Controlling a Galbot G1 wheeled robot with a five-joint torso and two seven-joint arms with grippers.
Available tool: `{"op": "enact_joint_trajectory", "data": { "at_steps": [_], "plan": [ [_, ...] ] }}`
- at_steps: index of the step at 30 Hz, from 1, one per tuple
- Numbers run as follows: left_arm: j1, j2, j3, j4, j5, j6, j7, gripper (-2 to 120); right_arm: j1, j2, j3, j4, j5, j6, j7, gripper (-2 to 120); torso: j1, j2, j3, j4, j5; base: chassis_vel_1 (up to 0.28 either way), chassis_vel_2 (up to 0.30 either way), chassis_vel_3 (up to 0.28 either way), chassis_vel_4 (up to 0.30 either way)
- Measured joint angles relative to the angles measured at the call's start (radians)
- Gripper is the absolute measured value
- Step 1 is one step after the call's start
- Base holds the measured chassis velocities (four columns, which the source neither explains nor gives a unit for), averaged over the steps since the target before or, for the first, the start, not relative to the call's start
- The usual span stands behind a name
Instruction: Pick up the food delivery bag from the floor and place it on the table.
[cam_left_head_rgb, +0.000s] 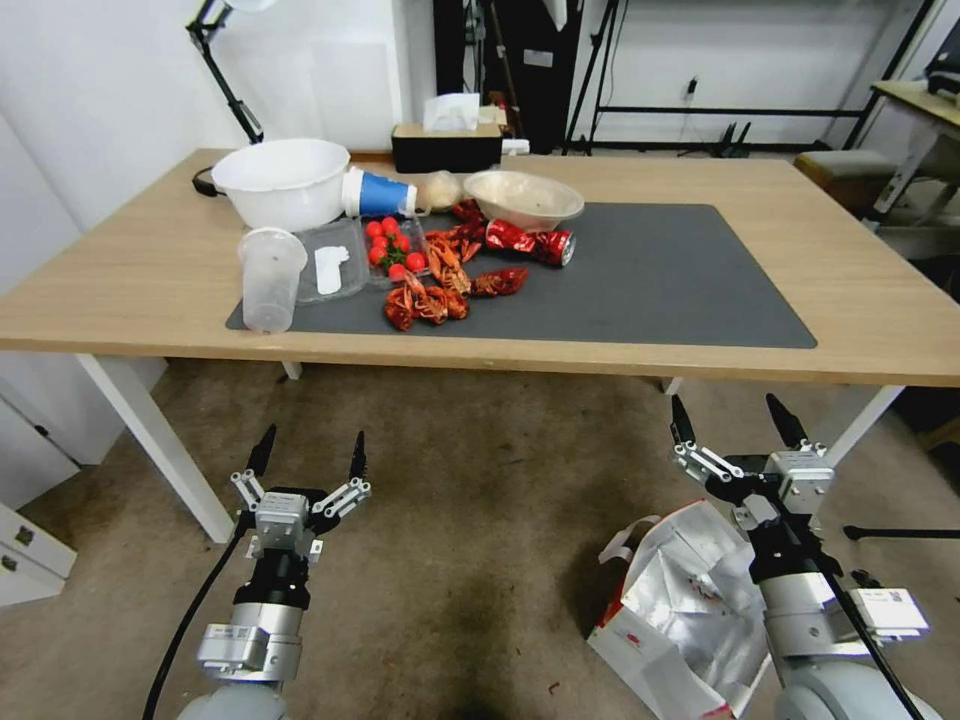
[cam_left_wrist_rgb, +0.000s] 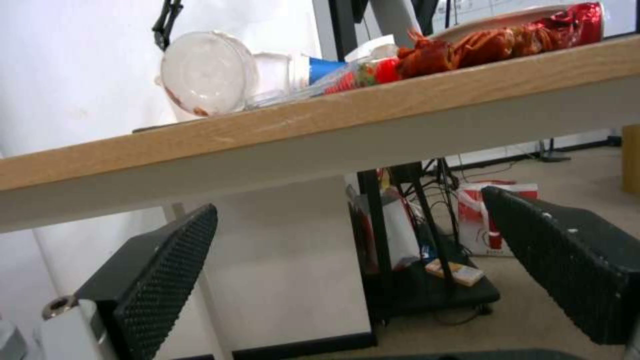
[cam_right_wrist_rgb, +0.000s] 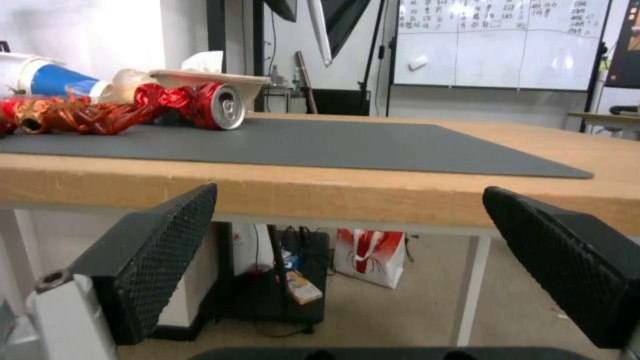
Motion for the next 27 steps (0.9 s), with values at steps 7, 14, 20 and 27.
{"op": "enact_joint_trajectory", "data": {
  "at_steps": [7,14,20,27],
  "plan": [
    [0.005,0.005,0.006,-0.01,-0.001,0.0,0.013,99,-0.002,0.005,0.001,0.009,-0.003,-0.001,-0.002,100,-0.011,-0.03,-0.02,0.0,0.0,0.0,0.0,0.0,0.0],
    [0.01,0.005,0.012,-0.014,0.002,-0.002,0.023,99,-0.002,0.005,0.006,0.011,0.001,-0.002,-0.003,100,-0.02,-0.052,-0.033,0.0,0.0,0.0,0.0,0.0,0.0],
    [0.012,0.003,0.015,-0.014,0.005,-0.003,0.026,98,-0.002,0.006,0.007,0.011,0.005,-0.002,-0.003,100,-0.03,-0.076,-0.047,0.0,0.0,0.0,0.0,0.0,0.0],
    [0.017,0.001,0.016,-0.014,0.008,-0.01,0.03,98,0.001,0.007,0.007,0.012,0.007,-0.002,-0.003,100,-0.039,-0.103,-0.064,0.0,0.0,0.0,0.0,0.0,0.0]
  ]
}}
